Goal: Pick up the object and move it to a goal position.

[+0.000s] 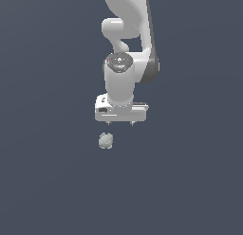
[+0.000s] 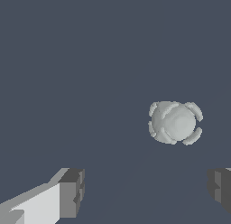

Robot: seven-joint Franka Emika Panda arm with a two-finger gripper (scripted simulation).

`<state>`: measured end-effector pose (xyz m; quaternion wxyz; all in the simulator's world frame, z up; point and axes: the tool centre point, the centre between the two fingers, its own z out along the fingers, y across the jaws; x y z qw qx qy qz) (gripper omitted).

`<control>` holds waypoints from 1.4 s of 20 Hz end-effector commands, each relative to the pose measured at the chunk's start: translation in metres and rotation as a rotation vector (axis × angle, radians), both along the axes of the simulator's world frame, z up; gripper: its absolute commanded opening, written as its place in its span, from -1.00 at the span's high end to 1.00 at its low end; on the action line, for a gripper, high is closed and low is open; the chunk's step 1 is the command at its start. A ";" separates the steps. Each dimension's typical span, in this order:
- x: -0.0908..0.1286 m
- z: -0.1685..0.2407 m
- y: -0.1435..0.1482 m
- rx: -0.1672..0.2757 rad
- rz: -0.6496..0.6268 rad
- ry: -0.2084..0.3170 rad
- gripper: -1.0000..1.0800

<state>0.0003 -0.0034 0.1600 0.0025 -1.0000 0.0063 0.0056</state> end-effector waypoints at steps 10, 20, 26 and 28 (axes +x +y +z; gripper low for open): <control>0.004 0.019 -0.019 -0.016 -0.046 -0.017 -0.92; 0.009 0.004 -0.027 -0.014 -0.045 -0.016 -0.92; 0.017 -0.030 -0.049 -0.009 -0.047 -0.013 -0.92; 0.019 -0.042 -0.056 -0.008 -0.048 -0.013 -0.92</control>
